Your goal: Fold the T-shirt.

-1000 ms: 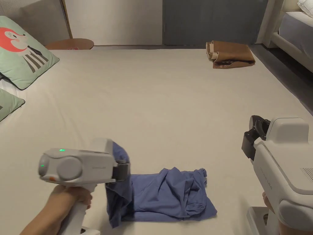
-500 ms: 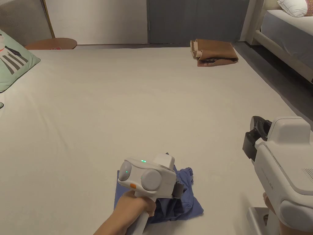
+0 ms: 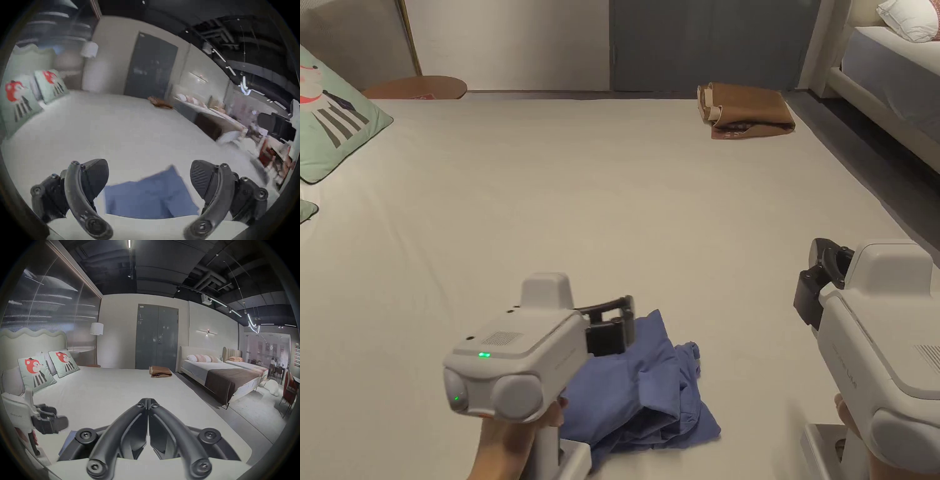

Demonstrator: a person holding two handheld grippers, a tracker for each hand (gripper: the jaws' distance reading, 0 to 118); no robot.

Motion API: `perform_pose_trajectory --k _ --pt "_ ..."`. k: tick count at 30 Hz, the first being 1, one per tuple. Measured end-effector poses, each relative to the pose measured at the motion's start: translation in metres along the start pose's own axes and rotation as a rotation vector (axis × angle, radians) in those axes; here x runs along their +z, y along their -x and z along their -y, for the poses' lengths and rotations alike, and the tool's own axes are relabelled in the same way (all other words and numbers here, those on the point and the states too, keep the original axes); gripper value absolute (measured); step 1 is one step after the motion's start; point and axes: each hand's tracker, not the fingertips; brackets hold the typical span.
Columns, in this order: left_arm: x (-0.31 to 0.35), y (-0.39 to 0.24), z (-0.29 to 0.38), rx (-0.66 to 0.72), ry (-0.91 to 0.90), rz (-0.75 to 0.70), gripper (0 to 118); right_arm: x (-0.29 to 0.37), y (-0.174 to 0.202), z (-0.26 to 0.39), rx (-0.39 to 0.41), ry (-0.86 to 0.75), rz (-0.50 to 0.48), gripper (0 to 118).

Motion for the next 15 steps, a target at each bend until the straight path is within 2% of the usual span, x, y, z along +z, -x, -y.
perform_pose_trajectory --k 1,2,3,4,5,6,10,15 --pt "0.001 0.004 0.002 -0.008 -0.007 -0.046 101 0.0 0.001 0.0 0.0 -0.001 -0.004 0" --pt "0.002 0.009 0.006 -0.028 -0.008 -0.078 93 0.001 0.004 -0.001 0.001 -0.003 -0.007 0" --pt "0.003 0.013 0.01 -0.043 -0.017 -0.096 79 0.001 0.005 -0.001 0.003 -0.002 -0.011 0" --pt "0.001 0.017 0.015 -0.059 -0.008 -0.116 58 0.001 0.006 -0.001 0.003 -0.001 -0.017 0" --pt "-0.005 0.021 0.022 -0.071 0.015 -0.131 19 0.001 0.007 -0.001 0.002 0.0 -0.021 0" --pt "-0.01 0.023 0.027 -0.065 0.037 -0.138 0 0.0 0.008 0.0 0.002 0.002 -0.024 0" --pt "-0.021 0.022 0.049 -0.018 0.106 -0.091 0 0.001 0.009 0.0 0.004 0.003 -0.029 0" --pt "-0.04 -0.01 0.074 -0.082 0.174 -0.067 0 -0.001 0.0 0.001 0.003 0.01 -0.016 0"
